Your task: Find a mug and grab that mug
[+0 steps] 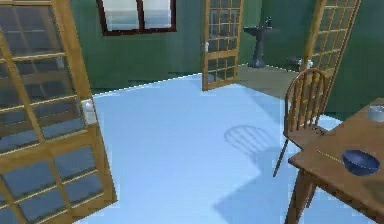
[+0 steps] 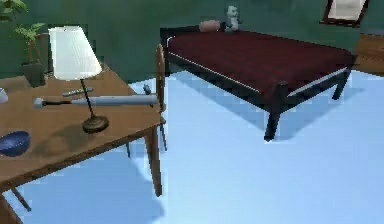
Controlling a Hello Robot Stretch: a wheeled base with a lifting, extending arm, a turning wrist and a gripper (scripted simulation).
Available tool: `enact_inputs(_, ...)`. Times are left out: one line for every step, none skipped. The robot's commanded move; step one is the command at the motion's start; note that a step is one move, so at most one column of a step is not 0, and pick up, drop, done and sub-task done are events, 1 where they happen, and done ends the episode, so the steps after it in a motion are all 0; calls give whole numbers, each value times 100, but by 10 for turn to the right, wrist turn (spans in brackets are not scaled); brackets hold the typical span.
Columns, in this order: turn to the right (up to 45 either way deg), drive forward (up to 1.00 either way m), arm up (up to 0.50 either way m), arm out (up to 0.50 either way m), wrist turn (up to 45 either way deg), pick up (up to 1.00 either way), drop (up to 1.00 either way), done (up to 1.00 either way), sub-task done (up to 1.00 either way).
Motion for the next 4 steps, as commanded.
enact_inputs(0, 75, 0, 0, 0, 0, 0, 0, 0)
enact_inputs(150, 0, 0, 0, 0, 0, 0, 0, 0)
enact_inputs(0, 55, 0, 0, 0, 0, 0, 0, 0)
enact_inputs(-150, 0, 0, 0, 0, 0, 0, 0, 0)
